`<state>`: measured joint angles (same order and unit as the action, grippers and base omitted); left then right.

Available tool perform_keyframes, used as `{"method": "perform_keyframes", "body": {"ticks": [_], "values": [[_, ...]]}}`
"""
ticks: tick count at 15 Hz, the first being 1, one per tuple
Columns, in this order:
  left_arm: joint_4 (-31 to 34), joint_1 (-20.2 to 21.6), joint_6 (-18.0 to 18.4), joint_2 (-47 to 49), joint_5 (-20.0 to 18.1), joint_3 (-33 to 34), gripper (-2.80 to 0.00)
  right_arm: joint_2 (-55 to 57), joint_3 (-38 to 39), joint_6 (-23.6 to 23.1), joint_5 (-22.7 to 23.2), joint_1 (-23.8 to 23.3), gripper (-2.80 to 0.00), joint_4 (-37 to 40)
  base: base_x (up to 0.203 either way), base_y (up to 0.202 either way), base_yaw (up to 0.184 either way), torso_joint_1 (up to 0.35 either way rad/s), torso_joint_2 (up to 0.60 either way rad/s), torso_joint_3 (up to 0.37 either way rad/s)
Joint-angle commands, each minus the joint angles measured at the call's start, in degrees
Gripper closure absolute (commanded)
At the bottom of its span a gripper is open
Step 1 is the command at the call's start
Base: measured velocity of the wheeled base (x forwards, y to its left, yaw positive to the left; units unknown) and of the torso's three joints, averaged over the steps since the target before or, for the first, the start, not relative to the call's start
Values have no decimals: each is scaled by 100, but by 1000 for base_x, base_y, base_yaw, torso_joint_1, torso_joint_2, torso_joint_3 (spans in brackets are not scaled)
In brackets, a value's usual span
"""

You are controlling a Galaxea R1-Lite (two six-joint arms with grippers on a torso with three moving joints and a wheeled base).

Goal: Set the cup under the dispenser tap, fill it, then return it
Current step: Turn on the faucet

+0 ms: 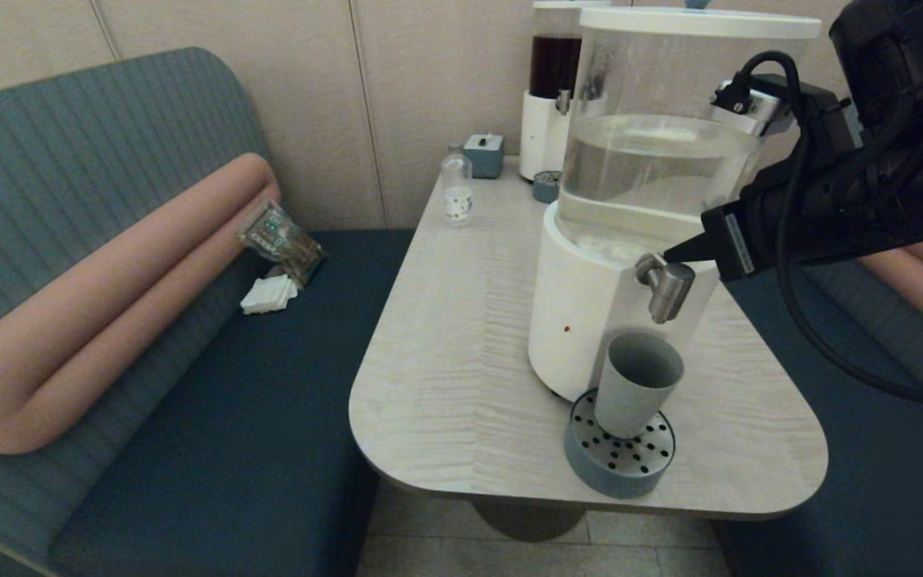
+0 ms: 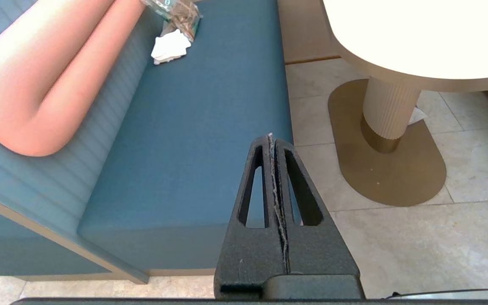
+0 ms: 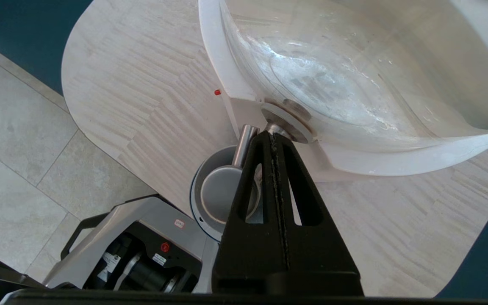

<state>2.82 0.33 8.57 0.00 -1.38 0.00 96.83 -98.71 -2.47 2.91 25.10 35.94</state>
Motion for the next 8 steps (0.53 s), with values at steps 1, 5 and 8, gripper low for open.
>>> {"method": "perform_keyframes", "body": {"ticks": [1, 5, 8], "values": [[-1, 2, 4, 9, -3, 0, 0, 77, 1, 1, 16, 4, 0, 10, 0, 0, 0, 0, 0, 0], [-1, -1, 4, 9, -3, 0, 0, 127, 1, -60, 26, 39, 0, 1, 0, 0, 0, 0, 0, 0], [-1, 2, 4, 9, -3, -8, 0, 161, 1, -95, 130, 48, 0, 1, 0, 0, 0, 0, 0, 0]]}}
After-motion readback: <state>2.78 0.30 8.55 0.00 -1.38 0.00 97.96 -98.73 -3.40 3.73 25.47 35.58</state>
